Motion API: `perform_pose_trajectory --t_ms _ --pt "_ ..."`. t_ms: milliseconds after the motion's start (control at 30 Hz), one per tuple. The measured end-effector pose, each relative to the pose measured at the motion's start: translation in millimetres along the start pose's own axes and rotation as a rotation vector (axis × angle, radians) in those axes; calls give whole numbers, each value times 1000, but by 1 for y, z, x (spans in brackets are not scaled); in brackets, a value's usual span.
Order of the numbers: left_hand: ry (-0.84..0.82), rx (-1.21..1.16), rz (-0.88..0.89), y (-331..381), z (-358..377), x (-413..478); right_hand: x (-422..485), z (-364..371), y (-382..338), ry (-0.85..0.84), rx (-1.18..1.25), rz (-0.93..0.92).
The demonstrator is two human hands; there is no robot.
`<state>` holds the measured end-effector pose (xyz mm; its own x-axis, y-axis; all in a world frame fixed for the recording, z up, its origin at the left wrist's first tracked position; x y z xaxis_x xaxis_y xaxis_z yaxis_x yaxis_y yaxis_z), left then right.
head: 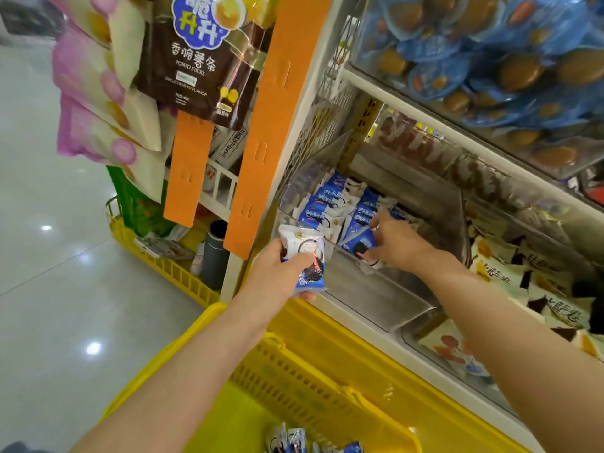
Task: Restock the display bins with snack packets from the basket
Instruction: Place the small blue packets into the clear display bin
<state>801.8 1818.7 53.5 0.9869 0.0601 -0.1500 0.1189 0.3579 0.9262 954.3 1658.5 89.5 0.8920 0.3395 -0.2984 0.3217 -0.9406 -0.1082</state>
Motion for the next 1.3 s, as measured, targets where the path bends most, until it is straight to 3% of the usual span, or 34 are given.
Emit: perform_pose_trajectory --t_ms 100,333,500,667,733,867,1000,1200,1300 --pt "0 -8 -10 -2 -1 2 9 3 -3 73 158 -31" --pt "8 -13 -16 -2 -2 5 12 5 -4 166 37 -132" --pt "-23 -13 -1 1 -2 1 9 6 -7 174 49 -79" --pt "-72 36 27 4 1 -7 -37 -10 -28 387 502 -190" --pt "-82 11 59 6 3 -10 -61 -6 -41 289 708 -231" --pt "-117 -21 122 5 14 -16 -98 8 -62 98 692 -366" --pt "-106 74 192 5 29 -20 -112 8 -55 68 839 -288" --pt "-166 577 405 21 41 -20 -129 -17 -38 87 614 -353" --pt "-159 550 418 28 41 -17 -133 -18 -35 44 376 -348"
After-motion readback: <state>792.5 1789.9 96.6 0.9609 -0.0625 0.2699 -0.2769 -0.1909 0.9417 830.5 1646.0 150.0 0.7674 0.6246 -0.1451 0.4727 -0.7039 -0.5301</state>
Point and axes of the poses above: each hand's wrist, its own x-axis towards the middle knuckle, its own z-axis out of the palm, y = z × x, the point moved 4 cm from there along x, towards the middle knuckle, and after that the axes turned 8 degrees about -y, right-handed, at the moved point
